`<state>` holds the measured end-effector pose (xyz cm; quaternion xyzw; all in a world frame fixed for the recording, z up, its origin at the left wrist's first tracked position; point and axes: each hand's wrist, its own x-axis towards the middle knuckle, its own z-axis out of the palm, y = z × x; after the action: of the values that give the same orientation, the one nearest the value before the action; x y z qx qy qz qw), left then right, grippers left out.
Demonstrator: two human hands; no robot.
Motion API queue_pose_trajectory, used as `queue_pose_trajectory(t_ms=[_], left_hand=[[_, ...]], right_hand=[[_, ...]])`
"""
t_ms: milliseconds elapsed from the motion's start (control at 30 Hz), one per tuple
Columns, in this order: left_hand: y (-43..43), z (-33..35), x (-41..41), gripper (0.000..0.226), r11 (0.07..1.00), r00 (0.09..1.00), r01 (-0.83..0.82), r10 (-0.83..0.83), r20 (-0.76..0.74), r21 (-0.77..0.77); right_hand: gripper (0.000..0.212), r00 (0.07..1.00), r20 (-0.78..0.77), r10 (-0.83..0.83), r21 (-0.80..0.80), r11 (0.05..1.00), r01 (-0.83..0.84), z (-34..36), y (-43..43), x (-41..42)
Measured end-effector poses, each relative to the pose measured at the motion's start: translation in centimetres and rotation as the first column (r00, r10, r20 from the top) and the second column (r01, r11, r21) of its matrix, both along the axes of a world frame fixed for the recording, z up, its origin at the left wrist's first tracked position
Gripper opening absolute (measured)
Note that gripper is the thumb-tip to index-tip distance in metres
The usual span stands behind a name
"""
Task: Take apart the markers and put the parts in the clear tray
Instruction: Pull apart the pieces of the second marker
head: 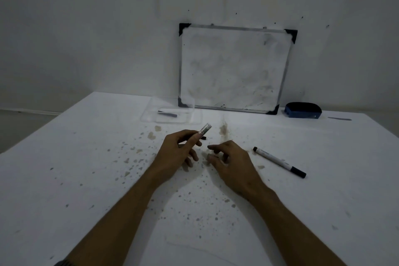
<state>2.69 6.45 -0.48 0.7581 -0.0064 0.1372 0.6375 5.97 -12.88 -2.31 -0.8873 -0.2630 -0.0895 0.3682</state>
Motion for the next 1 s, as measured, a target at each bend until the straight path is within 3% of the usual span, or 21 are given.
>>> queue_pose_trajectory(t_ms=[167,233,300,367,467,533,600,833,1000], left_hand=[[-0.5,0.6,-0.5,0.032,0.999,0.998,0.039,-0.040,-0.047,-0.017],[-0.7,0.6,-0.7,0.039,0.999,0.996,0.047,-0.047,-0.075,0.007],[-0.8,0.4,-0.6,0.042,0.997,0.993,0.072,-0.069,-0.100,0.030],[-0.9,0.2,-0.5,0.043,0.994,0.987,0.097,-0.089,-0.131,0.050],[-1.3,0.2,-0.7,0.037,0.988,0.983,0.118,-0.101,-0.151,0.102],[-1.7,0.1,-0.8,0.027,0.985,0.988,0.115,-0.100,-0.119,0.127],[-1.6,-0.1,-0.6,0.025,0.983,0.990,0.131,-0.124,-0.062,0.127],[-1.4,-0.6,-0.6,0.033,0.973,0.986,0.165,-0.164,-0.018,0.159],[-1.3,-0.9,-0.6,0.030,0.972,0.986,0.169,-0.169,-0.017,0.163]], right_hand=[[0.031,0.999,-0.008,0.044,-0.088,0.995,-0.045,-0.2,-0.2,0.6],[0.032,0.999,-0.034,0.015,0.002,1.000,-0.015,0.1,-0.5,0.5],[0.029,0.987,-0.155,-0.035,0.171,0.983,0.062,0.8,-0.8,0.6],[0.026,0.943,-0.333,-0.010,0.394,0.907,0.149,1.3,-1.0,1.0],[0.023,0.838,-0.521,0.160,0.657,0.702,0.275,1.9,-1.4,1.4],[0.020,0.772,-0.565,0.291,0.750,0.572,0.334,1.9,-1.8,1.8],[0.019,0.723,-0.576,0.381,0.785,0.504,0.360,1.9,-2.0,2.1],[0.023,0.700,-0.599,0.388,0.761,0.548,0.347,1.7,-2.0,2.4],[0.021,0.759,-0.575,0.304,0.738,0.593,0.322,1.5,-2.0,2.3]])
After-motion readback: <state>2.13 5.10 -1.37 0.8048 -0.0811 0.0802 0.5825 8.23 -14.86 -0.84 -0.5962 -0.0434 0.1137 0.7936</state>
